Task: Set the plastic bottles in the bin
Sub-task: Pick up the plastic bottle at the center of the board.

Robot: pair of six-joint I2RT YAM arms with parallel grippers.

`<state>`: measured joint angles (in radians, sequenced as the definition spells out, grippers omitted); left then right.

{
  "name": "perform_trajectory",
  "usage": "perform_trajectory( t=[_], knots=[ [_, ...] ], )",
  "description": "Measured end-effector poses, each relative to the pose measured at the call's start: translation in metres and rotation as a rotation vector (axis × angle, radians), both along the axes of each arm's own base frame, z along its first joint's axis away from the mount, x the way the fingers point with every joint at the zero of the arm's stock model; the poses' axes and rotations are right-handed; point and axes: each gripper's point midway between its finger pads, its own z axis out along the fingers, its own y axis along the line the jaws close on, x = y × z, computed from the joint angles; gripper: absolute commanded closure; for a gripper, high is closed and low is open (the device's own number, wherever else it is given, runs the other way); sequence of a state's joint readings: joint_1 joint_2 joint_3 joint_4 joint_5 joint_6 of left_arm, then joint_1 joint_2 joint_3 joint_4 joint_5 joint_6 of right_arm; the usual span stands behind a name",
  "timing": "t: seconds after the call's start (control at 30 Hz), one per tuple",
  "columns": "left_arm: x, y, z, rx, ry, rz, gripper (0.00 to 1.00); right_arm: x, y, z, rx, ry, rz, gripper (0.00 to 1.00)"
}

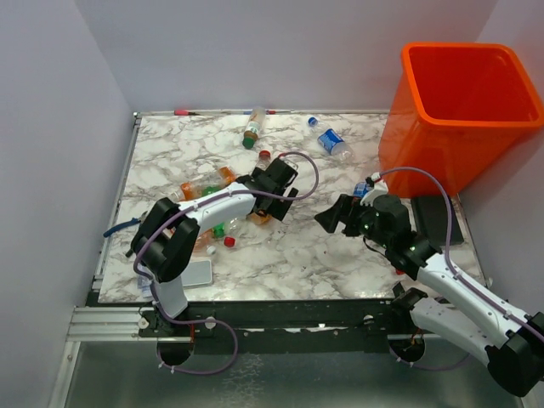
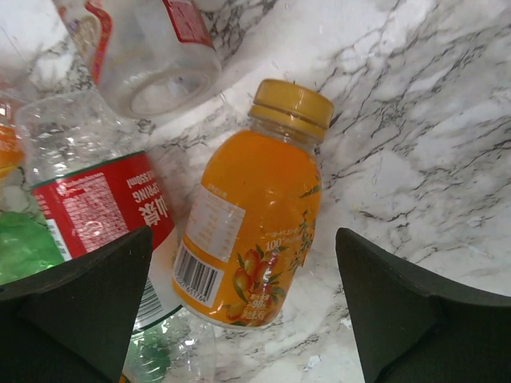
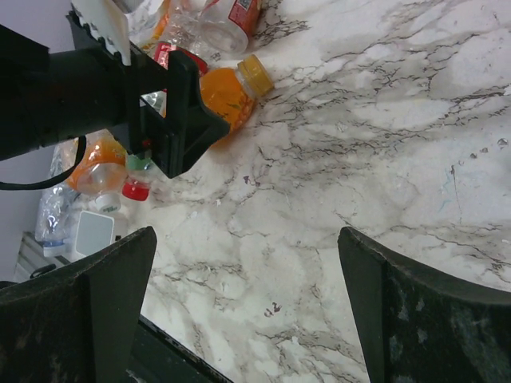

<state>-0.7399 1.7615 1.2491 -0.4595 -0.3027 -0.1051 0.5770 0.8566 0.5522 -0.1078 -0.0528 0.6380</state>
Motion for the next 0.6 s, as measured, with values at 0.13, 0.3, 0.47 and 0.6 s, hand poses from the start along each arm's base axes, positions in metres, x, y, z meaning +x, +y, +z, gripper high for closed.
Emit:
perform_trajectory(
  t=[0.13, 0.3, 0.47, 0.6],
  knots=[
    [-0.009, 0.003, -0.021, 0.040, 0.068, -0.016, 0.11, -0.005, -0.004, -0.003, -0.006, 0.008, -0.002, 0.01],
    [-0.016, 0.003, -0.034, 0.053, 0.115, -0.030, 0.16, -0.007, -0.005, -0.005, -0.015, 0.020, -0.003, 0.01],
    [-0.018, 0.002, -0.043, 0.061, 0.140, -0.037, 0.28, -0.008, -0.006, -0.008, -0.021, 0.030, -0.003, 0.01],
    [-0.020, 0.000, -0.046, 0.051, 0.154, -0.045, 0.44, -0.010, -0.007, -0.009, -0.025, 0.034, -0.003, 0.01]
  ],
)
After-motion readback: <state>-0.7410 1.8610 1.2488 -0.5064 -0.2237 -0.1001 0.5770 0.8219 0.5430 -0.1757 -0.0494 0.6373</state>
